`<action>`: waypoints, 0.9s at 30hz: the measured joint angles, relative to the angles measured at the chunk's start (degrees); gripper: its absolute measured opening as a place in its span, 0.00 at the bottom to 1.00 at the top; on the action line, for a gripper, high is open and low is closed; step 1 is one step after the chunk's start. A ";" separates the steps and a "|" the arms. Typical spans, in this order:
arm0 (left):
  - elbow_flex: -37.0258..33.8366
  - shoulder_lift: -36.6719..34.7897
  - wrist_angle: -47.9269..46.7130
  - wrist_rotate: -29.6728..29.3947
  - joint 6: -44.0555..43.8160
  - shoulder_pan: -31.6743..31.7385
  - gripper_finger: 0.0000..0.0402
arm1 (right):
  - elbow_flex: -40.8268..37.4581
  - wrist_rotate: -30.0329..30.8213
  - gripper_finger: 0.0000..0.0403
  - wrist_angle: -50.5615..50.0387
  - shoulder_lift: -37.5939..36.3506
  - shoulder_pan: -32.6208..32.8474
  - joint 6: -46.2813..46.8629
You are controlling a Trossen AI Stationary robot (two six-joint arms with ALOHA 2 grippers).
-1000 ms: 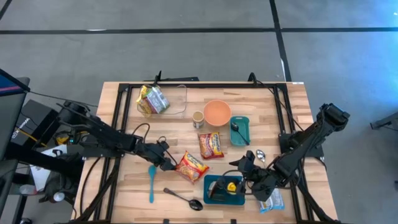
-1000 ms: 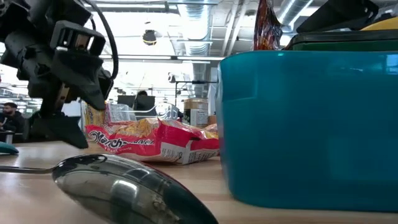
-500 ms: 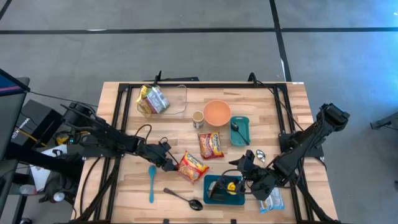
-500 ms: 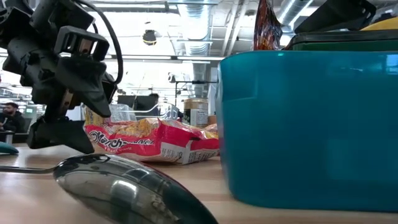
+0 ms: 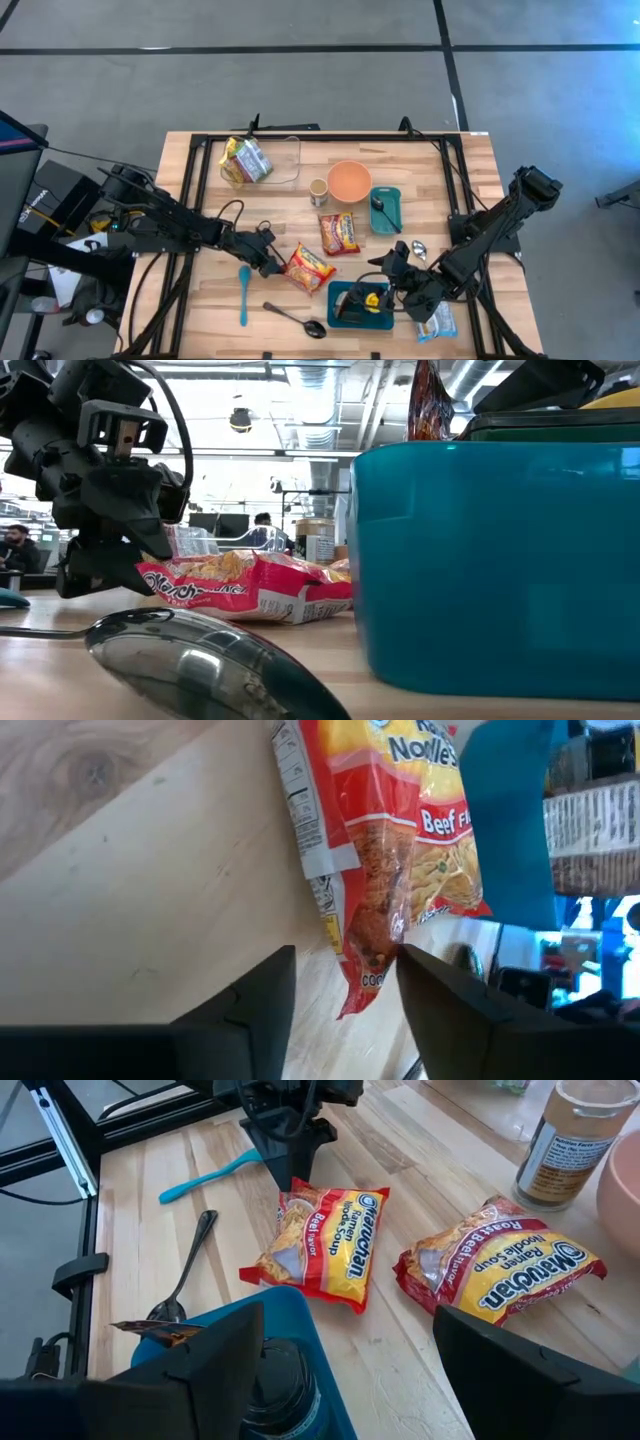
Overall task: Pick & Place Food Item
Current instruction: Put the orange noodle pack into the transparent bin
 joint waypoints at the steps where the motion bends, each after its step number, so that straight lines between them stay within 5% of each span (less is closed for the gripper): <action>1: 0.00 0.00 -0.02 0.00 0.56 -0.02 0.40 | 0.00 0.00 0.71 -0.01 0.00 0.00 0.00; 27: 0.00 -0.02 -0.11 -2.16 4.58 -0.02 0.01 | 0.00 0.04 0.71 0.02 0.00 0.04 0.02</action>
